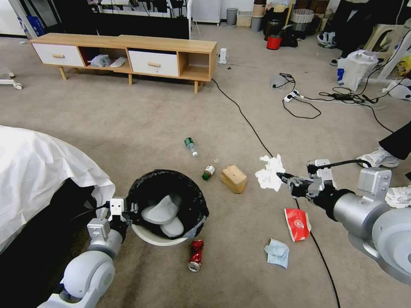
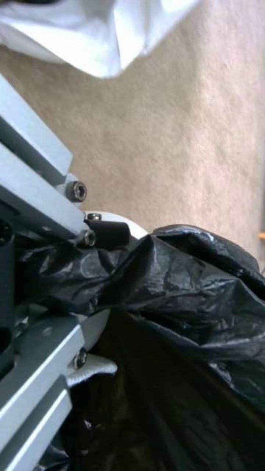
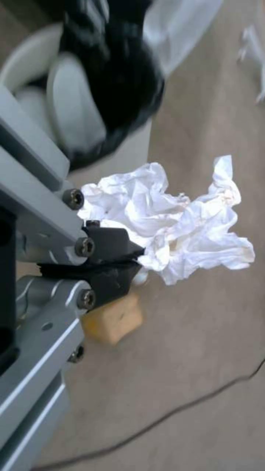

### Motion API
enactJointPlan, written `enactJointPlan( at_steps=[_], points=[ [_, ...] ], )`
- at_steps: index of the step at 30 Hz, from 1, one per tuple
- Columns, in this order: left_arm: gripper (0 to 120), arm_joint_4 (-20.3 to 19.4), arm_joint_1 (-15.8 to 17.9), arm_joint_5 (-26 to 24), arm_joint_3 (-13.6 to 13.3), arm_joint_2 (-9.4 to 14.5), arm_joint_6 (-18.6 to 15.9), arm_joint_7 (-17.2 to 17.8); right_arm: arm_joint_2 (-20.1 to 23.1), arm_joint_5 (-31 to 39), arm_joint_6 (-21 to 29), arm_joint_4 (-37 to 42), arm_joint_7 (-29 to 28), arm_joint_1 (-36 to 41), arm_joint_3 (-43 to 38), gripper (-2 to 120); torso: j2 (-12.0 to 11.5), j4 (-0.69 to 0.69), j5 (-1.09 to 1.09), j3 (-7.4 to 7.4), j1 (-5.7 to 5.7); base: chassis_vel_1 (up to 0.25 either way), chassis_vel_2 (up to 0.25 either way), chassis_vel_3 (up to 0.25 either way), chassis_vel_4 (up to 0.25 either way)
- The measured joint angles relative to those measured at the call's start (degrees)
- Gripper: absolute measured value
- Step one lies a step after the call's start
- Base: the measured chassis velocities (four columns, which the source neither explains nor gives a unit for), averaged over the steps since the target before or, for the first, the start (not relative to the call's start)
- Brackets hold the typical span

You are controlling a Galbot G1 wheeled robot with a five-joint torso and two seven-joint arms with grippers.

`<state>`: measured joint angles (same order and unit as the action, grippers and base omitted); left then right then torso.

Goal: Pick up the trash bin and place the garbage on the floor into it.

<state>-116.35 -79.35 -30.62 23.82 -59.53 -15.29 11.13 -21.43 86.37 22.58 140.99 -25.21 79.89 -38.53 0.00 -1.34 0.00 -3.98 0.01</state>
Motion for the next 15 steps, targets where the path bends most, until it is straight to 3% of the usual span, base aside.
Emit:
enactJointPlan(
  at_steps=[13, 15],
  points=[
    [1, -0.09, 3.67, 0.53, -5.02, 0.77, -1.49, -0.02, 0.59, 0.03, -3.50, 2.37, 10.53, -1.22, -0.84, 0, 0.00, 0.00, 0.00, 0.00, 0.00, 0.000, 0.000, 0.000, 0.000],
    [1, -0.12, 5.13, 0.56, -6.78, 0.95, -2.22, 0.03, 0.92, -0.12, -4.76, 2.37, 14.09, -1.11, -1.28, 0, 0.00, 0.00, 0.00, 0.00, 0.00, 0.000, 0.000, 0.000, 0.000]
  ],
)
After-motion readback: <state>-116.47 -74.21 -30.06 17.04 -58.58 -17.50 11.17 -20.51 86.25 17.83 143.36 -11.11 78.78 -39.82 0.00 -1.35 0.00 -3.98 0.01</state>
